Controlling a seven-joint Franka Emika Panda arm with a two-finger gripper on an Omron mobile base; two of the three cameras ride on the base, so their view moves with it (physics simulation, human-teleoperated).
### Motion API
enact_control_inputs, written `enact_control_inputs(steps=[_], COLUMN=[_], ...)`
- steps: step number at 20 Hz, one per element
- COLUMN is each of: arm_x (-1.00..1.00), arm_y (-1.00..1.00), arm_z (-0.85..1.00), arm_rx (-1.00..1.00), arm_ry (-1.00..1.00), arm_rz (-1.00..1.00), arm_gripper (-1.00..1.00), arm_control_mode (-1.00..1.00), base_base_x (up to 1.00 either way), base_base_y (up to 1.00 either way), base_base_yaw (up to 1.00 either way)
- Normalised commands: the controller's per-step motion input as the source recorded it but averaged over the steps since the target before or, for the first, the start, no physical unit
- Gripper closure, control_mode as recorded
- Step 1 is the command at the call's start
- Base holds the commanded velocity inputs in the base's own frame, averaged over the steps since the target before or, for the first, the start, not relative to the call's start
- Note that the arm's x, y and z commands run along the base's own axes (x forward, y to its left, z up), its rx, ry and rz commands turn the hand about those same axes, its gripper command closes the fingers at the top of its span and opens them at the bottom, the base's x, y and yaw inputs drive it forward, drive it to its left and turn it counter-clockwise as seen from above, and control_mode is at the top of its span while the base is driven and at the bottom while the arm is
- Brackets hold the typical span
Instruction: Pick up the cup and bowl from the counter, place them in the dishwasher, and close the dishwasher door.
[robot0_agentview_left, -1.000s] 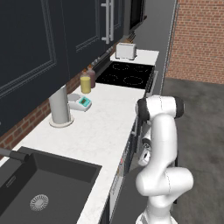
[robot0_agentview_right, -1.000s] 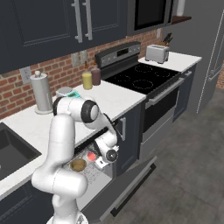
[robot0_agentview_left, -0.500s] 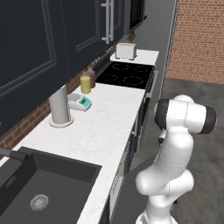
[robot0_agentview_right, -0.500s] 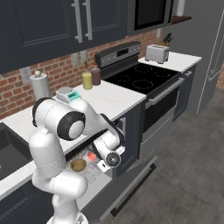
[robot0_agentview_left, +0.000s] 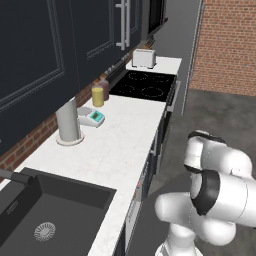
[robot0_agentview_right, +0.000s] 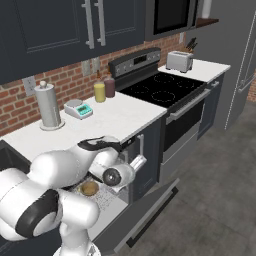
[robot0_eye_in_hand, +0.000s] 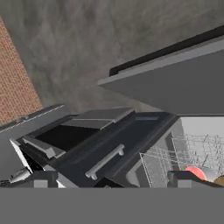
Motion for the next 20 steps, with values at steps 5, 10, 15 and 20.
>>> enact_control_inputs(steps=[5,10,15,20], arm_x=[-0.72,-0.75,-0.74,-0.65], arm_y=[-0.38,-0.50,-0.66,-0.84], arm_z=[1.00,1.00,0.98,0.92], arm_rx=[-0.20,-0.21,-0.18,-0.15], arm_ry=[0.11,0.21,0.27,0.28], arm_rz=[-0.07,-0.05,-0.03,0.00], arm_gripper=[-1.00,-1.00,-1.00,-1.00], arm_control_mode=[-1.00,-1.00,-1.00,-1.00], base_base_x=[0.00,0.00,0.00,0.00], base_base_y=[0.00,0.00,0.00,0.00], base_base_yaw=[0.00,0.00,0.00,0.00])
